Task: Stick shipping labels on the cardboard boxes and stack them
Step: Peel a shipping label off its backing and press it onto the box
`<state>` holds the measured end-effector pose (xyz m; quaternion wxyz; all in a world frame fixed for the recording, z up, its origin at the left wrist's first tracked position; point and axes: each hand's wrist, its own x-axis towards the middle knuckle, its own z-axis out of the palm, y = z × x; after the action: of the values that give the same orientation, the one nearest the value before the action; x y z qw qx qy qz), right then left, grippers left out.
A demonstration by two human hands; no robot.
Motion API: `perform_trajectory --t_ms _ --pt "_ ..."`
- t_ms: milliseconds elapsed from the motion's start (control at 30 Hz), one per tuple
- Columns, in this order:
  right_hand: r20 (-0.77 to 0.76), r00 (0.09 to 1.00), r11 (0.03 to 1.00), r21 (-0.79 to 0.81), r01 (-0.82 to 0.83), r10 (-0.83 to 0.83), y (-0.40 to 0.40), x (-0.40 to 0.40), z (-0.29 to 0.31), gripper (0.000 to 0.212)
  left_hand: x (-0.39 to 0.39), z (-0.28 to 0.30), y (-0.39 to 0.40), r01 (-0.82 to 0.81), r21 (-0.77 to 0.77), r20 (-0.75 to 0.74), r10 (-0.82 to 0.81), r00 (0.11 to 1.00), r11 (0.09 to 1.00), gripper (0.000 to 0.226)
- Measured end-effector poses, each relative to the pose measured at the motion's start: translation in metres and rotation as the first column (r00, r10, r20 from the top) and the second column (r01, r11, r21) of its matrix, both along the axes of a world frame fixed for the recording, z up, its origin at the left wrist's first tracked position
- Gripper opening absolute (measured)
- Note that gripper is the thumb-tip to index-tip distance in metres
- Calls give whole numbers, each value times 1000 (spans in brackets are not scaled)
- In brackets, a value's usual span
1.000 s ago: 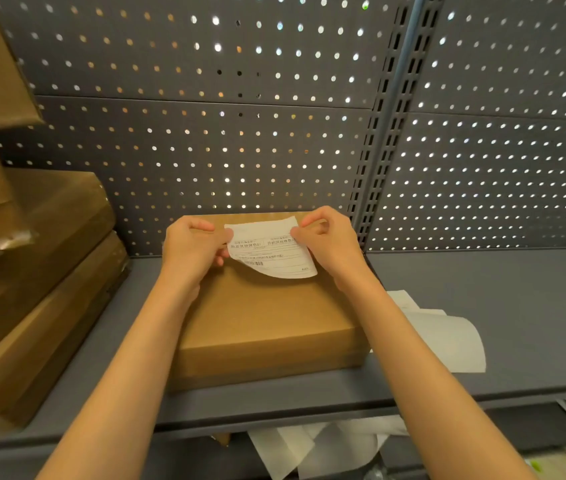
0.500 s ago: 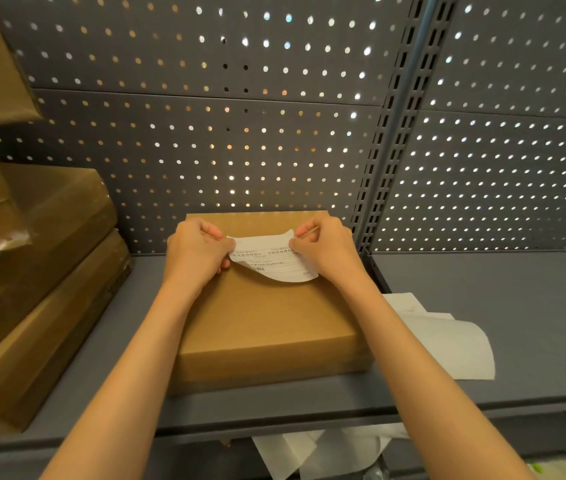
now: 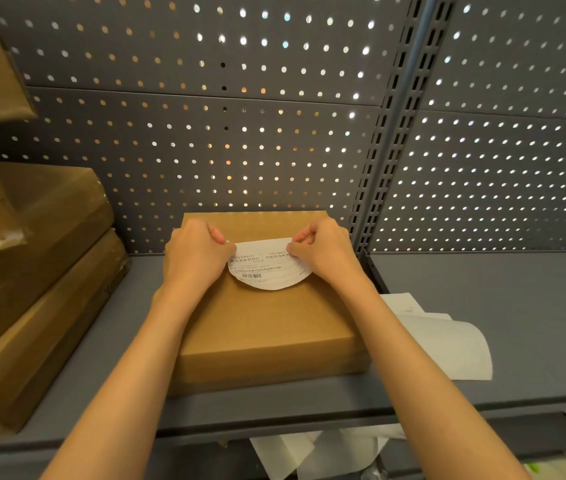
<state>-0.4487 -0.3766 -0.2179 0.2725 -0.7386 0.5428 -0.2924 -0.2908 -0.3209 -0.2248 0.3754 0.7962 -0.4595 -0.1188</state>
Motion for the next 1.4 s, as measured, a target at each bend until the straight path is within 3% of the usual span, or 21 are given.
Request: perform_trajectory --t_ms 333,567,700,767,867,967,1067,1233,1400 --pt "-59 998 1000 13 -21 21 -8 1 1 26 -2 3 -2 21 15 122 -23 992 1000 11" --pt "-164 984 998 30 -59 63 -13 0 4 26 2 1 2 -57 110 386 11 923 992 35" --pt "-257 966 994 -106 -39 11 -7 4 6 23 -2 4 6 21 -9 447 -14 895 1000 16" --pt "-382 922 968 -248 -39 -61 0 6 7 19 -6 7 7 116 -56 426 -81 901 992 19" --pt "-418 905 911 -399 -105 -79 7 9 10 19 -12 11 8 281 -36 383 -246 890 959 26" --pt "-343 915 917 -255 -306 210 12 14 10 39 -19 11 9 394 27 337 -379 862 919 30" --pt "-307 880 894 -155 -421 362 17 15 1 35 -19 5 10 420 125 298 -438 848 899 29" --pt "-373 829 884 -45 -466 417 22 12 -9 39 -22 -2 14 447 254 237 -504 831 857 41" --pt "-431 838 917 -54 -394 335 23 7 -14 43 -21 -7 18 392 316 266 -478 837 864 47"
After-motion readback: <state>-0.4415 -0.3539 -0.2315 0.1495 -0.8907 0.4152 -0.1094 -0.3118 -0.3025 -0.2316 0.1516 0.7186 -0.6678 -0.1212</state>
